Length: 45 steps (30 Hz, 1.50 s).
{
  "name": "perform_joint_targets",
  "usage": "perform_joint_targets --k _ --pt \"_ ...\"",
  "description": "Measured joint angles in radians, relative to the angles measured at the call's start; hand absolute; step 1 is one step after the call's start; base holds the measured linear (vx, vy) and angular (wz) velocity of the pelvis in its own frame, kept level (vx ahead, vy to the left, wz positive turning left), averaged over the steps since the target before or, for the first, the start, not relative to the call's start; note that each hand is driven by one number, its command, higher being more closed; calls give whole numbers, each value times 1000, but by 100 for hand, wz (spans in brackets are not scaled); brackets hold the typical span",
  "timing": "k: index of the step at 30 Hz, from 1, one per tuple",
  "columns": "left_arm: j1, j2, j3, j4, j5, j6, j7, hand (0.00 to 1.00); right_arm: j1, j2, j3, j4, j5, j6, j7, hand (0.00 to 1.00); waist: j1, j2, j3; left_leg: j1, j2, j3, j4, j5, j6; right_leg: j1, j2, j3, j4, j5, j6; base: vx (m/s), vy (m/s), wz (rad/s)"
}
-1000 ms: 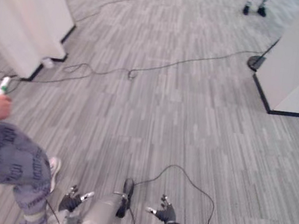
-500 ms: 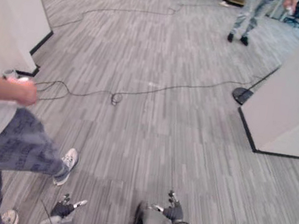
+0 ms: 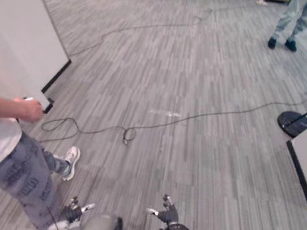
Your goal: Organize washtable
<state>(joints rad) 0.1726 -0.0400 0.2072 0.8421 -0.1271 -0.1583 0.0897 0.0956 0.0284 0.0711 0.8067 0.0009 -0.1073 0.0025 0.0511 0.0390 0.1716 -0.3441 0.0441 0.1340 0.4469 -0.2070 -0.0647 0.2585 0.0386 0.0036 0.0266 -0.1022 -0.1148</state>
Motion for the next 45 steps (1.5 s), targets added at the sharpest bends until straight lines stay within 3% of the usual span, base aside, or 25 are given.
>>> perform_joint_targets --k 1,2,4,5,6,9,11,13,15,19,21,22,23,25,26,27,29,32,35,36,37,38,40,43,45 --pt "3 -9 4 -19 -24 -9 1 0 4 -8 -2 43 -4 -1 0 0 29 17 -3 -64 -1 -33 -173 40 -34 56 5 34 -36 -60 27 536 238 -64" --pt "3 -13 10 -24 -37 -13 0 0 6 -8 1 60 -6 1 0 0 48 14 -5 -77 -1 -35 -180 42 -27 76 -1 39 -38 -102 35 685 334 -94" --pt "0 -25 45 -27 -65 -20 -2 0 13 0 5 102 -12 2 -1 0 69 -7 -18 -81 -31 -34 -144 181 86 121 -39 66 -5 -206 77 572 284 -64" --pt "3 -21 56 -19 -65 -15 -1 0 12 -1 3 102 -12 0 -2 0 49 -26 -25 -63 -46 -33 -148 236 128 102 -50 79 70 -206 76 668 309 -22" --pt "2 -11 70 -8 -78 -11 0 0 12 1 3 101 -17 -3 0 0 35 -54 -29 -24 -66 -26 -159 244 129 34 -61 83 279 -204 78 763 349 -5" --pt "-16 54 62 14 -76 2 0 0 23 7 -6 66 -22 -10 2 0 5 -131 3 168 -149 -41 -206 203 168 -191 -121 53 919 43 143 583 233 23" --pt "-27 63 64 55 -76 20 3 0 28 -10 -10 49 -21 -17 3 0 -11 -137 4 294 -165 -65 -247 154 184 -279 -136 -3 1022 -27 135 565 215 38" --pt "-33 57 58 83 -74 24 1 0 47 -42 -24 9 -20 -37 3 0 -33 -112 8 415 -151 -110 -298 95 206 -422 -108 -95 890 -148 123 653 238 38" --pt "-37 53 57 97 -73 25 1 0 47 -62 -27 4 -21 -39 1 0 -44 -101 8 470 -145 -127 -326 69 191 -481 -89 -149 698 -157 135 589 135 30" --pt "-38 47 51 97 -60 29 2 0 59 -72 -70 -1 -9 -29 0 0 -53 -95 10 603 -156 -187 -398 10 148 -556 -44 -192 244 -1 132 658 45 38" --pt "-27 45 43 98 -54 30 2 0 57 -63 -70 -14 -10 -29 -1 0 -73 -91 9 673 -150 -238 -383 -56 85 -561 -37 -189 183 50 86 766 -41 81" --pt "-20 42 40 96 -53 30 1 0 56 -63 -70 -15 -11 -26 -1 0 -78 -86 6 689 -145 -267 -338 -75 71 -559 -33 -188 218 120 27 804 -78 86" --pt "-15 37 39 96 -46 30 0 0 61 -65 -71 -16 -12 -18 0 0 -86 -76 -15 658 -139 -279 -223 -94 44 -550 -34 -197 260 182 27 1055 -90 92" --pt "-15 3 53 88 -33 32 -1 0 63 -87 -69 -51 -11 -13 -1 0 -86 -25 -29 503 -110 -254 162 -54 -33 -489 2 -221 258 110 20 803 -66 40" --pt "-10 -15 93 84 -32 36 -1 0 61 -93 -56 -74 -10 -11 -1 0 -67 9 -20 381 -60 -212 436 66 -84 -421 41 -206 220 81 -1 607 -55 -28" --pt "-17 -23 109 76 -30 38 0 0 55 -85 -51 -78 -8 -7 -3 0 -58 22 -5 318 -3 -153 592 61 -68 -353 69 -189 195 59 -10 1000 -110 -52" --pt "-24 -15 103 51 -30 39 0 0 51 -46 -39 -61 -6 2 -6 0 -32 3 9 234 57 -85 738 23 -20 -219 78 -149 153 20 -23 653 -83 -45" --pt "-20 -9 71 17 -29 31 -2 0 41 5 -20 -31 -6 3 -8 0 -7 -26 11 80 83 -26 579 -30 16 -78 44 -71 66 -1 -24 585 19 -74" --pt "-19 -14 62 12 -30 22 0 0 43 17 -21 -30 -7 3 -8 0 0 -15 15 35 41 -16 94 -11 -4 -3 -10 -13 52 -61 52 532 162 -77" --pt "-8 -15 53 15 -31 20 1 0 50 7 -22 -19 -8 2 -10 0 1 6 5 44 28 -65 -87 74 1 21 0 14 51 -86 67 647 361 -85" --pt "3 -20 40 16 -43 15 1 0 50 -1 -22 9 -12 4 -19 0 18 22 -18 62 23 -118 -140 252 57 51 9 66 65 -113 92 542 317 -81" --pt "-1 -15 41 16 -48 15 1 0 46 2 -23 20 -12 5 -19 0 19 13 -20 66 19 -118 -129 242 64 54 5 75 71 -119 95 542 323 -68" --pt "-6 18 43 24 -53 17 -2 0 49 22 -14 29 -22 3 -20 0 20 -65 -45 116 -13 -48 -160 206 94 -23 -58 121 249 -130 105 449 250 -43" --pt "-8 25 48 35 -54 17 2 0 43 23 -13 28 -46 1 -19 0 16 -83 -41 203 -40 -14 -183 160 130 -141 -76 156 569 -128 146 441 255 -38" --pt "-15 18 47 62 -51 21 1 0 38 21 -2 27 -53 -1 -17 0 17 -66 -33 326 -50 -1 -225 119 146 -194 -93 121 732 -160 154 301 192 -15"
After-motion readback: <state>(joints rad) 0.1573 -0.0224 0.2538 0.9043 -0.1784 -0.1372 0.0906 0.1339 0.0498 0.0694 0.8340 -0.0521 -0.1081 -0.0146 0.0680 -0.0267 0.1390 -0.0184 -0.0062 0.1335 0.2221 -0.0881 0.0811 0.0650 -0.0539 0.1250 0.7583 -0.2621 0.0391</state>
